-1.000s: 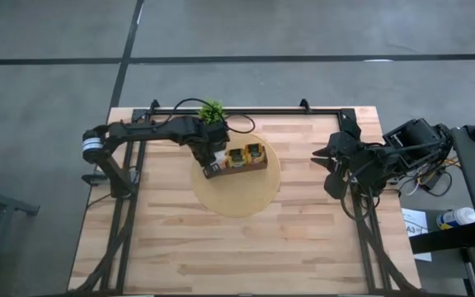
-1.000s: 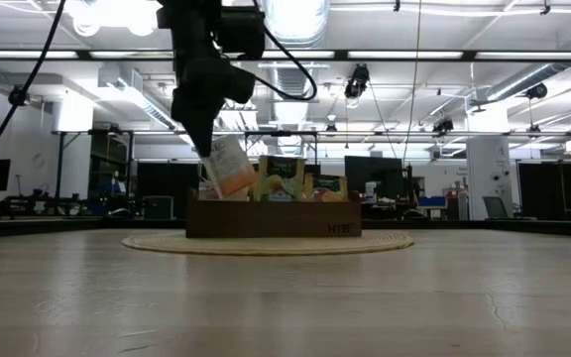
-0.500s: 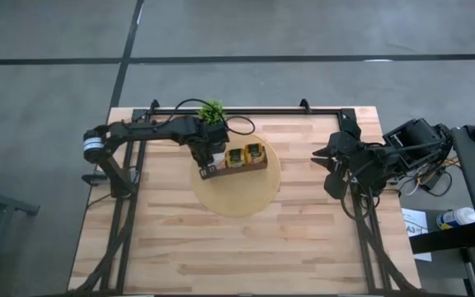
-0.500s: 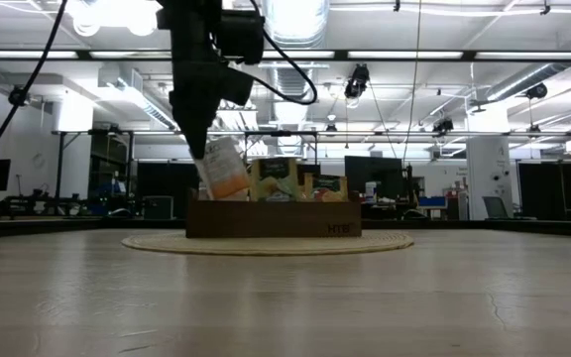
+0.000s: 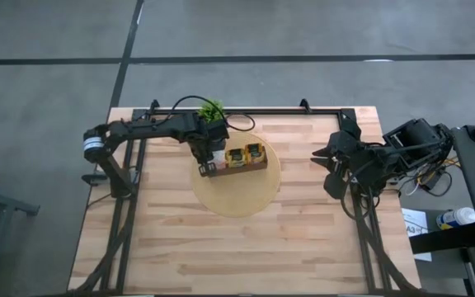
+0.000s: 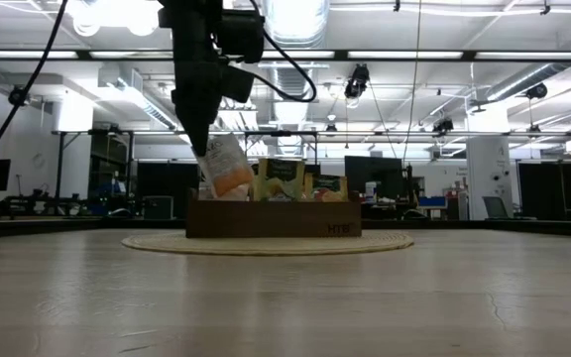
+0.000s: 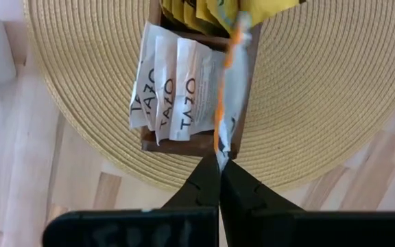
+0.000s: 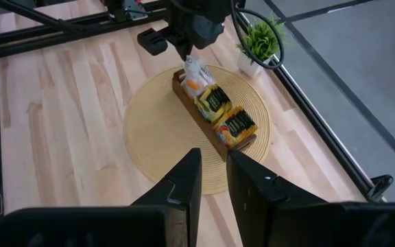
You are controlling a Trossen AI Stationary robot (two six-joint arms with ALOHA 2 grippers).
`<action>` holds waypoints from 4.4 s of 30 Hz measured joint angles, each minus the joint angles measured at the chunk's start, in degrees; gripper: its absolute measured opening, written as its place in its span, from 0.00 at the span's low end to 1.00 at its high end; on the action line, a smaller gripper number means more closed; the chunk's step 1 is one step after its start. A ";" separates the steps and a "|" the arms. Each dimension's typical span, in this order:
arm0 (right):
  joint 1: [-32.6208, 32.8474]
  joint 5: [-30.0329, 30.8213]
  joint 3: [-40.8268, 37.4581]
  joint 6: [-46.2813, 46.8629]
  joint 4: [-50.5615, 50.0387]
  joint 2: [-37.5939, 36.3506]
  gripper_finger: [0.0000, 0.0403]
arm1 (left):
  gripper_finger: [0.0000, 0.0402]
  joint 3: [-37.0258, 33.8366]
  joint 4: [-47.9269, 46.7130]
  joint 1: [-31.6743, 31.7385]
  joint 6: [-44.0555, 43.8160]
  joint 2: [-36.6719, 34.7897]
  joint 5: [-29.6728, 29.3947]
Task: Pick & Place Tea
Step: Put the white tea bag into the left section of the wooden organizer, then return to Home Position
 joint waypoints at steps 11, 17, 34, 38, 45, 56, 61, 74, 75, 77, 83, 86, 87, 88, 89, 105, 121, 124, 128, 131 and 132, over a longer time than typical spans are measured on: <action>0.00 0.00 -0.04 -0.03 0.02 0.00 0.17 | 0.00 0.51 -1.45 0.41 1.52 0.00 0.57; 0.00 0.02 -0.04 -0.17 0.04 0.00 0.17 | 0.00 0.07 -2.01 0.41 2.30 0.00 0.72; 0.00 0.30 -0.61 -0.02 0.14 -0.02 0.17 | 0.00 -0.20 -3.17 0.89 2.84 0.12 0.64; 0.00 0.42 -0.72 -0.02 0.16 -0.02 0.17 | 0.00 -0.20 -4.01 0.92 3.02 1.16 0.63; 0.00 0.52 -1.18 1.31 0.09 -0.02 0.17 | 0.00 0.36 -3.90 0.94 3.04 3.15 0.59; 0.00 0.57 -2.32 1.31 0.04 -0.02 0.17 | 0.00 1.49 -3.89 1.05 5.07 4.60 0.13; 0.00 0.70 -2.32 1.31 0.04 -0.02 0.17 | 0.00 1.49 -3.87 1.05 5.27 5.59 0.13; 0.00 0.70 -2.32 1.31 0.04 -0.02 0.17 | 0.09 2.66 -3.54 1.05 5.31 6.23 -1.60; 0.00 0.70 -2.32 1.33 0.04 -0.02 0.17 | 0.11 2.83 -3.46 1.05 5.34 6.23 -1.59; 0.00 0.69 -2.32 1.33 0.04 -0.02 0.17 | 0.17 3.03 -3.54 1.05 5.34 6.23 -1.65; 0.00 0.68 -2.32 1.33 0.05 -0.02 0.17 | 0.31 3.83 -3.61 1.05 5.34 6.23 -2.86; 0.00 0.68 -2.32 1.23 0.04 -0.02 0.17 | 0.33 4.97 -4.18 1.05 5.28 6.15 -3.56; 0.00 0.69 -2.32 1.09 0.04 -0.02 0.17 | 0.33 5.54 -4.37 1.05 5.17 6.03 -3.84; 0.00 0.77 -2.32 1.07 0.04 -0.02 0.17 | 0.33 6.16 -4.54 1.05 4.80 5.88 -3.98; 0.00 1.14 -2.32 1.06 0.04 -0.02 0.17 | 0.33 6.79 -4.79 1.05 4.42 5.69 -3.98; -0.79 1.53 -5.45 -5.93 4.54 -0.02 0.17 | 0.02 1.33 8.85 -1.24 -8.14 -5.60 0.83; -11.88 -8.92 -14.91 -19.91 18.20 -2.75 0.03 | 0.00 -21.61 48.08 -10.99 -18.52 -29.03 -0.19; -14.00 -9.33 -18.41 -20.86 20.30 -4.75 0.02 | 0.00 -25.82 50.54 -11.77 -20.46 -33.56 -0.26; -15.73 -9.83 -24.79 -21.93 23.94 -9.34 0.02 | 0.00 -28.69 50.59 -12.56 -20.67 -38.94 -0.30; -16.43 -13.28 -30.92 -24.19 28.47 -13.78 0.02 | 0.00 -29.59 50.71 -12.59 -20.66 -42.06 -0.95; -16.51 -14.61 -33.35 -25.02 30.35 -15.44 0.02 | 0.00 -29.92 50.73 -12.58 -20.65 -43.00 -1.28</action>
